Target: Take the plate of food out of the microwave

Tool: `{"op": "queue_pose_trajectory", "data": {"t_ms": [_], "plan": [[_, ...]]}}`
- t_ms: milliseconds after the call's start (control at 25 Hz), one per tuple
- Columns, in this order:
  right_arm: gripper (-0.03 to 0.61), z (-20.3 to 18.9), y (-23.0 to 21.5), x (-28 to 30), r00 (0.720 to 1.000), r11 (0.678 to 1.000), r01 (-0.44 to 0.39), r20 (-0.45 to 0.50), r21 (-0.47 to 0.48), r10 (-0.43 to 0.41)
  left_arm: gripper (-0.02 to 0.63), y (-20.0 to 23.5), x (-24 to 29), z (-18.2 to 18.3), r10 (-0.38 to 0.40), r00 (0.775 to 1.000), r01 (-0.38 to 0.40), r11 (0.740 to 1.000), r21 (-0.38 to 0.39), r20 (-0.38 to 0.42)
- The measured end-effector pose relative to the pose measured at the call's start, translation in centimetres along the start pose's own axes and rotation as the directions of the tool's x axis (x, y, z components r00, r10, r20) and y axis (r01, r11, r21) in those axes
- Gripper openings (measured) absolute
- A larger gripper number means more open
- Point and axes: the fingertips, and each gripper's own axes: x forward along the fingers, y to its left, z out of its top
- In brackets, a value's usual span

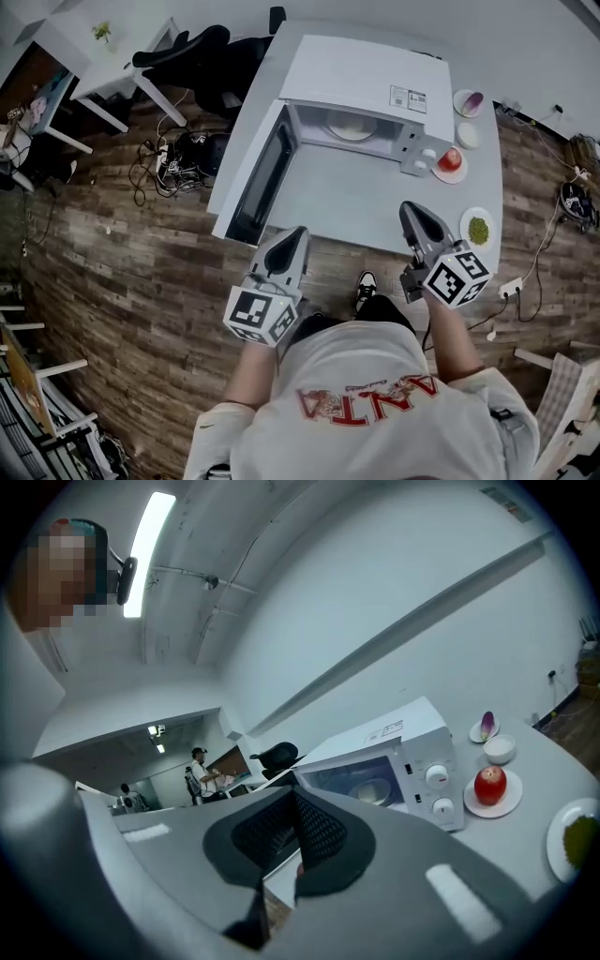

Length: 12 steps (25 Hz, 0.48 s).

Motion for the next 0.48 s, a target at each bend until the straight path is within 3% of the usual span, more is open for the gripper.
{"op": "queue_pose_trajectory", "data": {"t_ms": [240,480], "plan": [[0.000,1.3,-6.6,2.5,0.999,0.998,0.031,-0.038,0.047,-0.029,0.009,0.0,5.9,0.1,0.060,0.998,-0.060,0.998,0.000,-0.019],[0.001,0.4,-9.6,4.8,0.997,0.991,0.036,-0.078,0.126,-0.027,0.009,0.5,8.4,-0.2,0.109,0.993,-0.109,0.994,-0.002,-0.035]]}}
